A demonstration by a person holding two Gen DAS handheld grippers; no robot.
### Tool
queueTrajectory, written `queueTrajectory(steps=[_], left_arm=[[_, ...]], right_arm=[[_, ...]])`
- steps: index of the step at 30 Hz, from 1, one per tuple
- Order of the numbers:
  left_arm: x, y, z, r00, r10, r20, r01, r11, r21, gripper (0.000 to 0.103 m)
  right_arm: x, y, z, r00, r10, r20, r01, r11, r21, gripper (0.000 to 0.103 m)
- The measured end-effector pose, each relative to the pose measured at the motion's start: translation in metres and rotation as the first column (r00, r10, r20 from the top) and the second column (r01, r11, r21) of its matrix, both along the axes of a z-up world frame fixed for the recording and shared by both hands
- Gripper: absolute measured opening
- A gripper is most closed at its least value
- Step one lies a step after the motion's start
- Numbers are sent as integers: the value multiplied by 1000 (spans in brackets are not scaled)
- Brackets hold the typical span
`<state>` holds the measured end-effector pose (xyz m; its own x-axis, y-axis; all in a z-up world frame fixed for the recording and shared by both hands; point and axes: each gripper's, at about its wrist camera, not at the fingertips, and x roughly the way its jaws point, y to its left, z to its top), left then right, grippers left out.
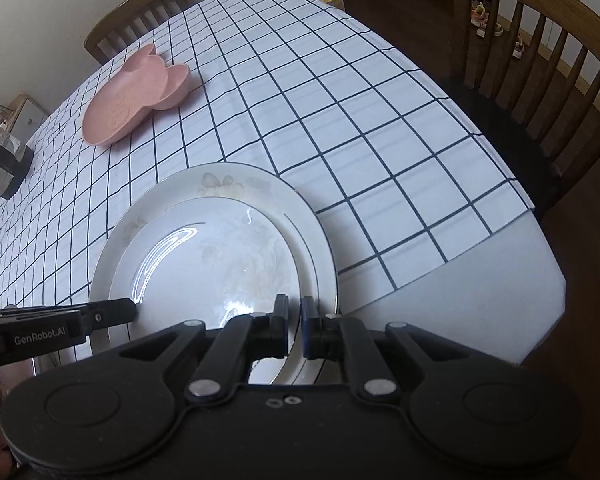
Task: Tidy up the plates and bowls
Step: 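Lower the small white plate onto the floral plate with both grippers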
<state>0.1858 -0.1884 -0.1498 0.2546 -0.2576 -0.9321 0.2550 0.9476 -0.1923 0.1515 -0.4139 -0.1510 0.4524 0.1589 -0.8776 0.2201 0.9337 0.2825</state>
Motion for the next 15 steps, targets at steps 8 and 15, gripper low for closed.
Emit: queueTrajectory(steps=[8, 15], left_arm=[[9, 0, 1, 999, -6, -47, 6, 1000, 12, 15], [10, 3, 10, 999, -28, -37, 29, 999, 33, 15]], right_arm=[[4, -2, 0, 1000, 12, 10, -12, 1000, 1, 7], [5, -5, -1, 999, 41, 9, -41, 999, 8, 4]])
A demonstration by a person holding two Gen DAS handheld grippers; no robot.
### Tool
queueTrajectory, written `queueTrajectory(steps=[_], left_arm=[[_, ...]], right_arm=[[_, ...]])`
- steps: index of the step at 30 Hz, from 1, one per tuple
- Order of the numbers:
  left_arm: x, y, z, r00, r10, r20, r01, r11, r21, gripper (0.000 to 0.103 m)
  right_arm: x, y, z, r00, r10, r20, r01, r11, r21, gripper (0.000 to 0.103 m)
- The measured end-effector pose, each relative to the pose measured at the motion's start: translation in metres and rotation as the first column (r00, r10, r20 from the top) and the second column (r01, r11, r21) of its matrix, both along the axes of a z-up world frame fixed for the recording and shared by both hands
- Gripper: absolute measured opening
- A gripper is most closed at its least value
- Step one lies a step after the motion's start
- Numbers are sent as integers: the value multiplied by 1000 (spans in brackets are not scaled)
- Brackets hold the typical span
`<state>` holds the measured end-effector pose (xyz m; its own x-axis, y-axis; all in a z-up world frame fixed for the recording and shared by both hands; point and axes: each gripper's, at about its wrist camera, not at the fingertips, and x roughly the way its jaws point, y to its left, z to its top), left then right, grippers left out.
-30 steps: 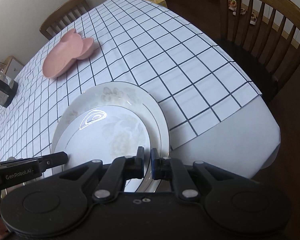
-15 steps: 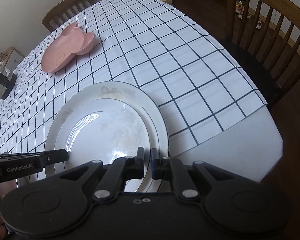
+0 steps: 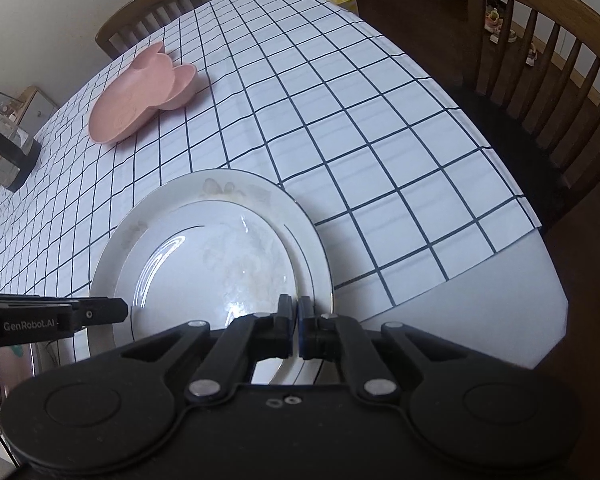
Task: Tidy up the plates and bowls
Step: 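Lower the small white plate onto the floral plate with both grippers, then open both grippers and lift them off the stacked plates, then move both grippers toward the pink bear-shaped tray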
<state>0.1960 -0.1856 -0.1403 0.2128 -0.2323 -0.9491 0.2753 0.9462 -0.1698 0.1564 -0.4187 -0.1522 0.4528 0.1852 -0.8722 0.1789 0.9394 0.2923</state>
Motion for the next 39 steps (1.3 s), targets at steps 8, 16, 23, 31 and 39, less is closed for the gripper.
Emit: queueTrajectory(steps=[8, 16, 23, 31, 39], left_arm=[[-6, 8, 34, 997, -1, 78, 4, 1000, -31, 15], [-8, 10, 78, 980, 3, 199, 10, 998, -64, 16], [2, 20, 107, 961, 21, 276, 2, 997, -82, 17], [16, 36, 132, 932, 72, 355, -41, 995, -94, 59], [52, 52, 142, 911, 91, 402, -75, 996, -54, 75]], right_arm=[[-5, 0, 18, 999, 40, 16, -40, 999, -11, 15], [6, 14, 67, 987, 123, 99, -120, 992, -36, 28], [30, 27, 96, 975, 156, 157, -148, 987, -56, 36], [53, 43, 121, 960, 178, 215, -166, 984, -70, 50], [78, 63, 131, 948, 184, 258, -163, 982, -100, 75]])
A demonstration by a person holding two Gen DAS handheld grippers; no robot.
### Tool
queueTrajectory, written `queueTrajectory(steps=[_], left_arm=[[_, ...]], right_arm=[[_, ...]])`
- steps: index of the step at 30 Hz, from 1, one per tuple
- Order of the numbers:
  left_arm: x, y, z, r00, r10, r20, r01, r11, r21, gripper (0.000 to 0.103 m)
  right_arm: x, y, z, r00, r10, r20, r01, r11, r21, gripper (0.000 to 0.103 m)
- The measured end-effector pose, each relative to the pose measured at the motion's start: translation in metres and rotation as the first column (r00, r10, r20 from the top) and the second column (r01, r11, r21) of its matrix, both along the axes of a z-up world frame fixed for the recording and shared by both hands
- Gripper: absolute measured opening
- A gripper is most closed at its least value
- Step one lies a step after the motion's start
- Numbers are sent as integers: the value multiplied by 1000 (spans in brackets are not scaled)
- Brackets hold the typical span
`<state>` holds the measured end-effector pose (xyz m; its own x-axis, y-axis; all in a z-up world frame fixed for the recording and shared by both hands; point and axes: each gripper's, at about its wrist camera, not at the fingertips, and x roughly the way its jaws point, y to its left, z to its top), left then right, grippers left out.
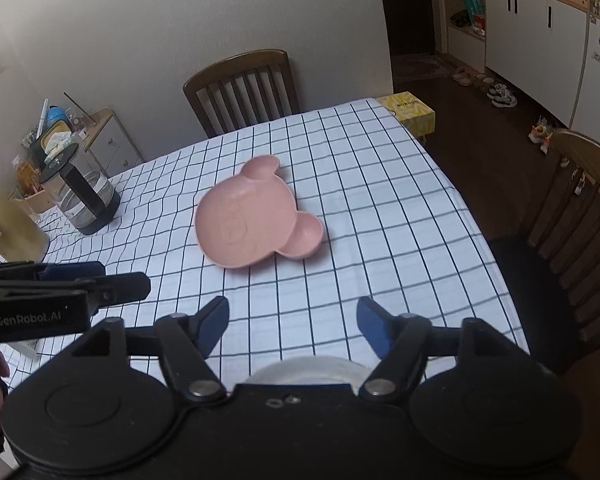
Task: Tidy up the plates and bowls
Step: 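Move both grippers toward the pink bear-shaped tray, then close both grippers on the rim of the pink bear tray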
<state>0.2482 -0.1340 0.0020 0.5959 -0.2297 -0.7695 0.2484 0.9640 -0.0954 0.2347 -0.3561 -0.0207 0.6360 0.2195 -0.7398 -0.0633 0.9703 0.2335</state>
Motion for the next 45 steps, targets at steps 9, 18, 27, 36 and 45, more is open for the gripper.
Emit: queueTrajectory(steps=[9, 18, 27, 36, 45], left_arm=[[69, 17, -10, 997, 73, 12, -74, 996, 47, 77], [163, 24, -37, 993, 112, -36, -106, 986, 130, 77], [241, 30, -82, 980, 145, -135, -125, 981, 145, 77], [280, 28, -128, 965, 150, -215, -113, 978, 175, 77], [300, 29, -154, 947, 169, -274, -133, 980, 147, 71]], right_arm=[[42, 23, -18, 998, -58, 36, 60, 996, -60, 99], [101, 31, -59, 986, -147, -78, 145, 989, -24, 99], [148, 46, -99, 971, -165, -175, 164, 986, -22, 95], [170, 63, -133, 945, -174, -278, 183, 983, 4, 84], [186, 63, -146, 931, -184, -315, 203, 979, 28, 75]])
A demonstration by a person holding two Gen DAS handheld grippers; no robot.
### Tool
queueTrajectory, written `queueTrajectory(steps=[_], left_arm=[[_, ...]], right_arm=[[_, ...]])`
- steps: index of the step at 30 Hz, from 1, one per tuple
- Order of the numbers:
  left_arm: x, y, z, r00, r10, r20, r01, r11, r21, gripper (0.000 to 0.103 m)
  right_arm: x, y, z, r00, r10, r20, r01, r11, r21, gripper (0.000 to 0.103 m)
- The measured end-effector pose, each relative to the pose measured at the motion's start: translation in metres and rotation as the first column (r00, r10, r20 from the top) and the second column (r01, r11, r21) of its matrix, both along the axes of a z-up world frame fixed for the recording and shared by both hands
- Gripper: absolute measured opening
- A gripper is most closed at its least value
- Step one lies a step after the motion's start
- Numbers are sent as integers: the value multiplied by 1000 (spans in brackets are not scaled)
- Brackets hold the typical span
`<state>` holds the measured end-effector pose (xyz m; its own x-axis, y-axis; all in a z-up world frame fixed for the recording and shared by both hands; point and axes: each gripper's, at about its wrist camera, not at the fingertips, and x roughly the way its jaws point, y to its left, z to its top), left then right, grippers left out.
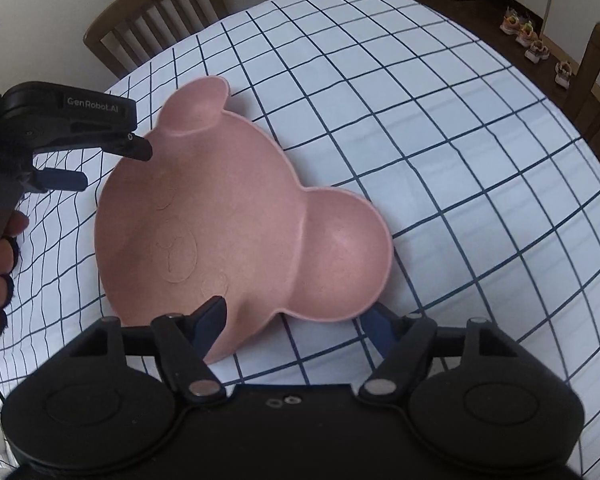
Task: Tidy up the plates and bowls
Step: 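Close both grippers on the rim of the pink bear tray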
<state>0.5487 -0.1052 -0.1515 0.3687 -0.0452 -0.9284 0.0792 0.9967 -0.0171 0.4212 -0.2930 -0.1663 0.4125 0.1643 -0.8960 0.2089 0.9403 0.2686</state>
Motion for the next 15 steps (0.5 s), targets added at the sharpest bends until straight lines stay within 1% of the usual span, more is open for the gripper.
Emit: queueTrajectory(steps=[1, 2, 3, 4, 5, 7, 10, 13, 15], left_arm=[[1, 2, -2, 1000, 11, -13, -12, 1000, -22, 65], [3, 4, -4, 999, 26, -27, -27, 999, -40, 62], [4, 6, -7, 998, 43, -39, -45, 998, -54, 55], [5, 8, -8, 997, 57, -45, -60, 996, -61, 47], [5, 10, -8, 996, 69, -48, -72, 995, -66, 44], [4, 15, -7, 995, 84, -45, -87, 994, -69, 37], [1, 22, -6, 994, 101, -42, -104, 991, -89, 33], [-4, 22, -4, 994, 102, -38, -104, 992, -75, 28], [-10, 23, -4, 994, 96, -45, -100, 991, -89, 24]], right_arm=[[0, 0, -1, 1000, -5, 2, 5, 1000, 4, 75], [0, -1, 0, 1000, -9, 10, 9, 1000, 13, 75], [0, -2, -1, 1000, -11, 13, 11, 1000, 19, 74], [-1, -3, 0, 1000, -19, 17, 18, 1000, 20, 71], [-1, -4, 0, 1000, -26, 16, 26, 999, 22, 68], [-3, -5, 0, 999, -35, 16, 34, 999, 28, 56], [-5, -9, 0, 999, -49, 15, 48, 998, 48, 54], [-4, -11, -1, 998, -57, 19, 56, 997, 55, 52], [-4, -16, -1, 998, -66, 25, 64, 994, 84, 41]])
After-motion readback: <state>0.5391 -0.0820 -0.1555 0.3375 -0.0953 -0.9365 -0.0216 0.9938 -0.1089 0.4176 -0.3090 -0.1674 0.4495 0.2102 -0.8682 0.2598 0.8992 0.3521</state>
